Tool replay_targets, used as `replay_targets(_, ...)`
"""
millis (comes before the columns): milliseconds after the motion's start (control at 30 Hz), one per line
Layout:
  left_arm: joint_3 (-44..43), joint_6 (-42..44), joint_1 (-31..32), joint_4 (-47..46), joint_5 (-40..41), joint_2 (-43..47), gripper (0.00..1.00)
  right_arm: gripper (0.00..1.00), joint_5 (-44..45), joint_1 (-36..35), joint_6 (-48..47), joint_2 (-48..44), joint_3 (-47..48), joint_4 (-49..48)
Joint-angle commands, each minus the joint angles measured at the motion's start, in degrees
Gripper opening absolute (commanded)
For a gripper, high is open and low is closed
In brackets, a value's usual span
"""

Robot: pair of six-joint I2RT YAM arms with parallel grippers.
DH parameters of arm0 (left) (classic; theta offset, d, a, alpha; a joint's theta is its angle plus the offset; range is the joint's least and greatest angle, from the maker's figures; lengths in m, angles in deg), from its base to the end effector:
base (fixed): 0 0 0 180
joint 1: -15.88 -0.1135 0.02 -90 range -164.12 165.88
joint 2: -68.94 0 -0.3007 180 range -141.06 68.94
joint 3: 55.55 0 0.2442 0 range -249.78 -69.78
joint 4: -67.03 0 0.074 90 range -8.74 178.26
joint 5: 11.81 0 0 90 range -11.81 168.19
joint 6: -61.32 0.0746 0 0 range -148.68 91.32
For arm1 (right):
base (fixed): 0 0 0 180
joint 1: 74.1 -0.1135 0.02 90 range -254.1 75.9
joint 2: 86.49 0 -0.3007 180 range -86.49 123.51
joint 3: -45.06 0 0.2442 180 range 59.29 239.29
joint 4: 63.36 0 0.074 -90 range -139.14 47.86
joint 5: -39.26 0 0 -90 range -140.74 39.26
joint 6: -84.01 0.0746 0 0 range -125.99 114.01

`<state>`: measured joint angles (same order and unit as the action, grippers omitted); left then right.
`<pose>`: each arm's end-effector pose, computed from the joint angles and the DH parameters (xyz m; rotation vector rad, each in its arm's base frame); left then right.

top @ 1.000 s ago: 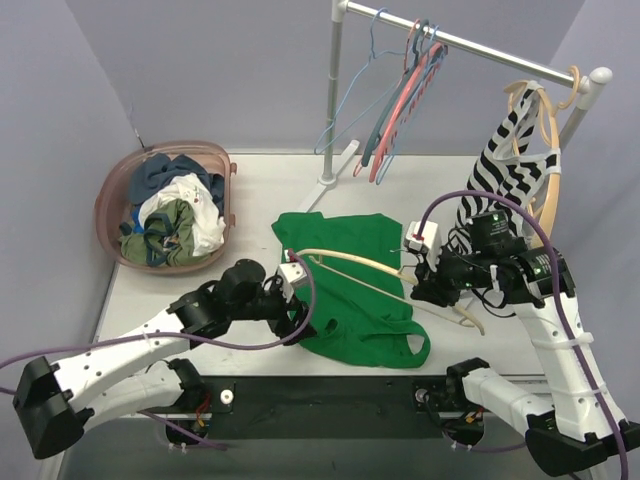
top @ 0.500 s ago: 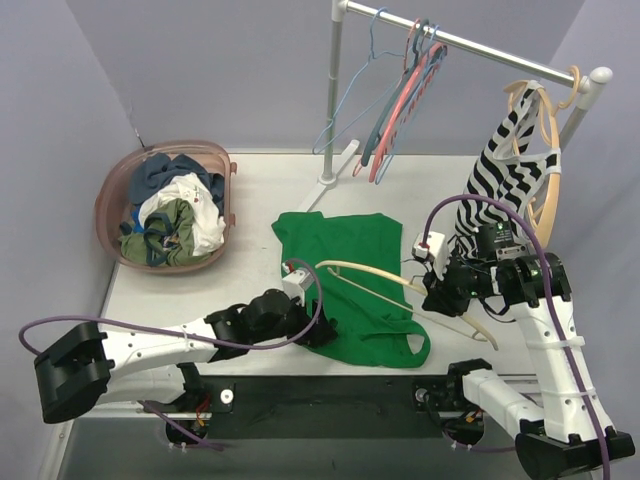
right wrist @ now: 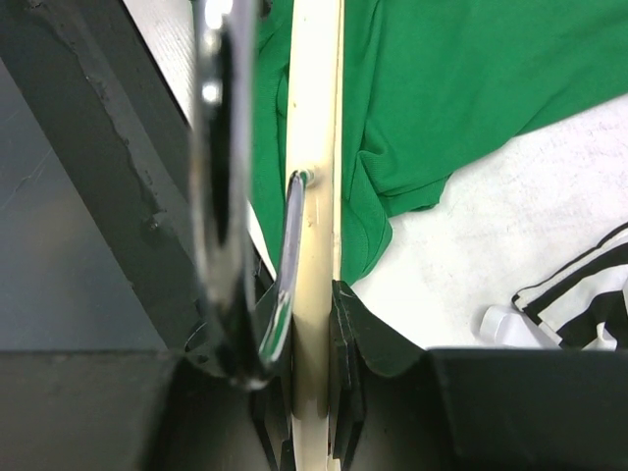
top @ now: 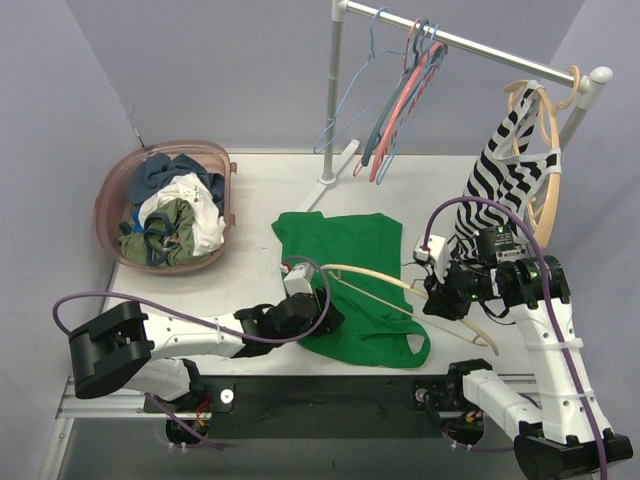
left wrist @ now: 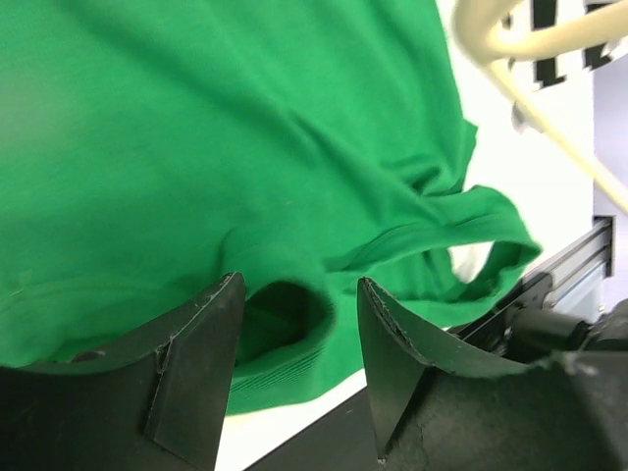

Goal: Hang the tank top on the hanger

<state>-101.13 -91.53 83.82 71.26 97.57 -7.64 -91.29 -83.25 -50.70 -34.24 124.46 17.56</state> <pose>0.1272 -0.2479 0.1969 -0.1009 2.3020 -0.9178 0.1211 0.0686 0.3573 -1.2774 1.9067 0.5739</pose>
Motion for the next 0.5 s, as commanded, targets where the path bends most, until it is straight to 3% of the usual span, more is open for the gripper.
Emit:
replay_targets(0, -3.5, -3.0, 1.1, -2.3, 1.5, -2.3, 0.60, 0.00, -2.4, 0.6, -1.0, -0.5, -0.7, 1.3)
replay_targets(100, -4.1, -3.7, 1.5, -2.3, 1.5, -3.2, 0.60, 0.00, -2.2, 0.6, -1.0, -0.5, -0.8, 1.3)
replay_targets(300, -7.4, -6.4, 2.5, 6.8, 4.3, -4.5, 0.50, 0.00, -1.3, 0.5, -0.8, -0.3, -0.7, 1.5)
replay_targets(467, -10.1, -7.0, 3.7, 13.6, 6.5, -3.8, 0.50, 0.00, -0.9, 0.6, -0.8, 0.0, -0.5, 1.8)
